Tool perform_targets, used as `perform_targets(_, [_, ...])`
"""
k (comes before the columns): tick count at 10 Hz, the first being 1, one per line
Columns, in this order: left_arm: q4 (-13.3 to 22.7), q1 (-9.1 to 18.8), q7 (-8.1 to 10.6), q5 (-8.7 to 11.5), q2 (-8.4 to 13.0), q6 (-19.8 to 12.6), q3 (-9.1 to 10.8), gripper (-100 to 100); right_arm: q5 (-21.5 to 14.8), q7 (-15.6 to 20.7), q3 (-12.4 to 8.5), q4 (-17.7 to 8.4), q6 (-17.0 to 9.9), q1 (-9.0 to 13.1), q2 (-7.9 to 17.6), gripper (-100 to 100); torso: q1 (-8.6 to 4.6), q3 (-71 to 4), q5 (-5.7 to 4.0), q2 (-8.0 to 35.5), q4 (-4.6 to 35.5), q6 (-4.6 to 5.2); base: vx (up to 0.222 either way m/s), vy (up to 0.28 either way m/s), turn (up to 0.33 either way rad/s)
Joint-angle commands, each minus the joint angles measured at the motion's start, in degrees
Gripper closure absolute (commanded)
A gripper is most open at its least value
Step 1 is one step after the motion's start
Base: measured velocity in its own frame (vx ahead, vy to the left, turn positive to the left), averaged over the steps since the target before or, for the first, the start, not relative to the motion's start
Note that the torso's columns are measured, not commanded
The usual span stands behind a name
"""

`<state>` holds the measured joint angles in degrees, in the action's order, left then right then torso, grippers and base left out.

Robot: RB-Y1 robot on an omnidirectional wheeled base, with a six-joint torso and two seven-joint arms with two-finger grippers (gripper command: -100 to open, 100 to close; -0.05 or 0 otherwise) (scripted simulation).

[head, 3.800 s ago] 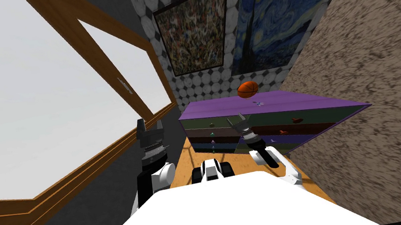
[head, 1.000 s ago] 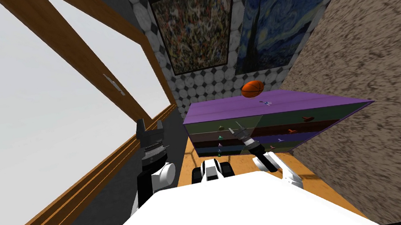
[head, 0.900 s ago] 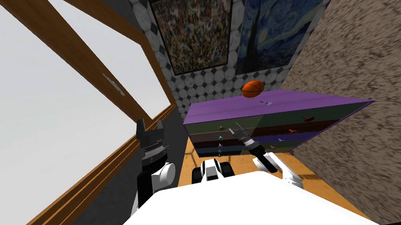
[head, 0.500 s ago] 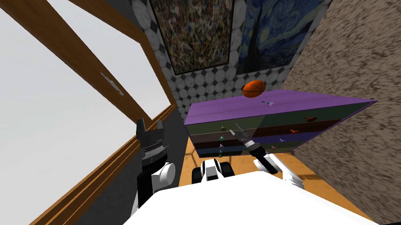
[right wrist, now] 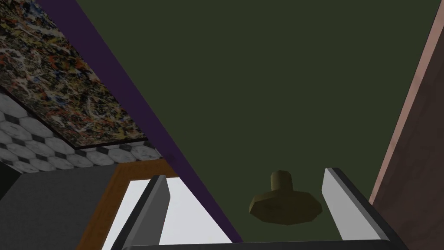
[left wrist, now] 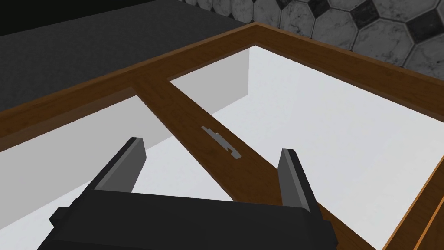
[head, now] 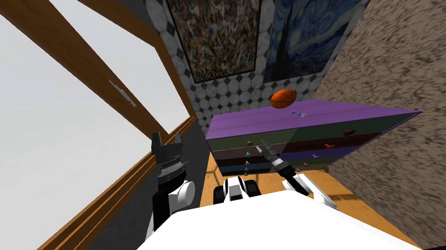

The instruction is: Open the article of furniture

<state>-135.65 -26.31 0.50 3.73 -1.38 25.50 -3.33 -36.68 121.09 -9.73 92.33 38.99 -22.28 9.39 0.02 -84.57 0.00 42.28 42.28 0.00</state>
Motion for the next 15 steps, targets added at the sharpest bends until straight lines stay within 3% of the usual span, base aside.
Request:
perform_targets(1, [0.0,0.0,0.0,0.0,0.0,0.0,0.0,0,-1.21,4.2,-0.36,-1.39,0.53,-0.21,-1.61,-100,-0.03,0.01,0.0,0.02,0.01,0.0,0.027,0.027,-0.011])
perform_targets(3, [0.0,0.0,0.0,0.0,0.0,0.0,0.0,0,-1.9,6.61,-0.58,-2.02,0.76,-0.42,-2.83,-100,0.01,-0.01,0.0,-0.03,-0.01,0.0,0.03,0.032,-0.015])
perform_targets(6, [0.0,0.0,0.0,0.0,0.0,0.0,0.0,0,-3.43,11.26,-1.09,-3.35,1.28,-0.95,-7.62,-100,-0.02,0.01,-0.01,0.01,0.0,0.0,0.023,0.022,-0.009])
perform_targets(9, [0.0,0.0,0.0,0.0,0.0,0.0,0.0,0,-4.02,13.05,-1.3,-3.86,1.49,-1.19,-12.02,-100,-0.04,0.01,-0.01,0.02,0.01,0.0,0.018,0.014,-0.002])
perform_targets(11, [0.0,0.0,0.0,0.0,0.0,0.0,0.0,0,-4.22,11.48,-1.24,-2.52,-0.43,-0.54,-10.55,-100,-0.07,0.03,-0.01,0.05,0.01,0.0,0.021,0.009,0.021])
perform_targets(12, [0.0,0.0,0.0,0.0,0.0,0.0,0.0,0,-4.17,12.08,-1.17,-2.88,0.35,-0.78,-10.84,-100,0.0,-0.05,0.0,-0.09,-0.01,-0.01,0.028,0.01,0.012])
perform_targets(13, [0.0,0.0,0.0,0.0,0.0,0.0,0.0,0,-4.19,11.88,-1.16,-2.77,0.06,-0.73,-10.8,100,-0.02,-0.03,0.0,-0.03,-0.02,0.01,0.006,-0.003,-0.016])
perform_targets(15, [0.0,0.02,0.0,0.0,0.0,0.0,0.0,0,-4.23,11.39,-0.99,-1.99,-0.05,-1.04,-10.48,100,-0.09,0.05,-0.26,-0.05,-0.34,-0.11,-0.111,0.009,-0.019])
